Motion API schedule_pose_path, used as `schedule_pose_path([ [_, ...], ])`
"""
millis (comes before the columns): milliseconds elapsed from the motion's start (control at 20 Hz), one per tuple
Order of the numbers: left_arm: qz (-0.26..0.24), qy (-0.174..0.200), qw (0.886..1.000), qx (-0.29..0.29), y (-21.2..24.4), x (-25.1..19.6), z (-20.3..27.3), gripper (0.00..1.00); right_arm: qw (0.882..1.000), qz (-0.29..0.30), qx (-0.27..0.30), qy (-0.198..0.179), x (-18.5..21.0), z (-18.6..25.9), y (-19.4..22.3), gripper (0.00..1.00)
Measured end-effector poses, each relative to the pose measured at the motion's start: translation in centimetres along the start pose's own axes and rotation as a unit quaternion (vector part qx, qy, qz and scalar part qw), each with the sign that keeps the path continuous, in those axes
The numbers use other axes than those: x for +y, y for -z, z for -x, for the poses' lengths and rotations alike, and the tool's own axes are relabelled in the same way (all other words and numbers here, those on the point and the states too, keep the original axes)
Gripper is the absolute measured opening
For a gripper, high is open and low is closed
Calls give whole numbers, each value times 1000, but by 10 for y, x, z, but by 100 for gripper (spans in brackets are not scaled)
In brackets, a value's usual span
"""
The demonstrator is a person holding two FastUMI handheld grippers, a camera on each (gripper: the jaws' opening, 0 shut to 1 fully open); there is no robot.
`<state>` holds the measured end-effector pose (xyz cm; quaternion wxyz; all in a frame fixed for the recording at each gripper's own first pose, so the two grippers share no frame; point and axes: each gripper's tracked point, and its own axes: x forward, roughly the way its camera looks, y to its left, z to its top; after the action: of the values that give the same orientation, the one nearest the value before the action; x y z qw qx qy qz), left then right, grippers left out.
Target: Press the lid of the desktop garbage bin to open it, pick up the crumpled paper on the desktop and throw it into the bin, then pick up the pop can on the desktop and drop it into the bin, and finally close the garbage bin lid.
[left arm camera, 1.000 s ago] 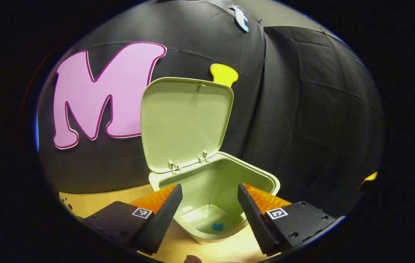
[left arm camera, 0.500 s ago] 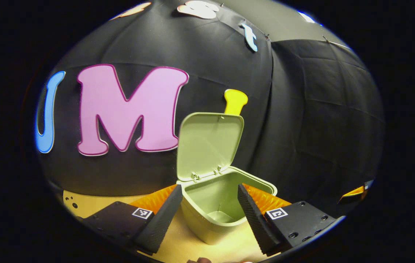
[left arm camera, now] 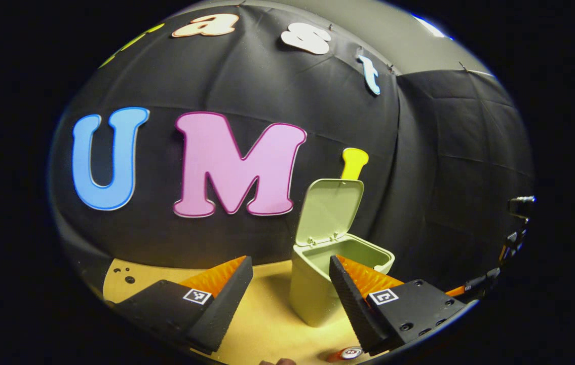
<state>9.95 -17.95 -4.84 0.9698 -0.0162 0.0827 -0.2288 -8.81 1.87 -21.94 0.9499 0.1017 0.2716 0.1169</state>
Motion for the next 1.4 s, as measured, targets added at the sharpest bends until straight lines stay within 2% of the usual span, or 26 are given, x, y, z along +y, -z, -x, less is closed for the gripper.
schedule_pose_path([
  [400, 17, -80, 996, 24, 41, 61, 78, 96, 996, 41, 73, -24, 24, -23, 63, 97],
  [500, 23, -91, 995, 32, 51, 69, 95, 99, 995, 38, 87, -29, 27, -28, 76, 97],
  [550, 24, -96, 994, 37, 56, 74, 103, 96, 994, 37, 95, -30, 28, -31, 82, 97],
  [700, 27, -110, 992, 48, 67, 88, 120, 96, 992, 37, 118, -33, 29, -41, 101, 97],
  [950, 37, -125, 990, 57, 76, 107, 139, 96, 985, 51, 160, -38, 33, -58, 133, 97],
  [1400, 51, -122, 989, 64, 86, 115, 146, 96, 977, 60, 206, -16, 18, -77, 167, 97],
])
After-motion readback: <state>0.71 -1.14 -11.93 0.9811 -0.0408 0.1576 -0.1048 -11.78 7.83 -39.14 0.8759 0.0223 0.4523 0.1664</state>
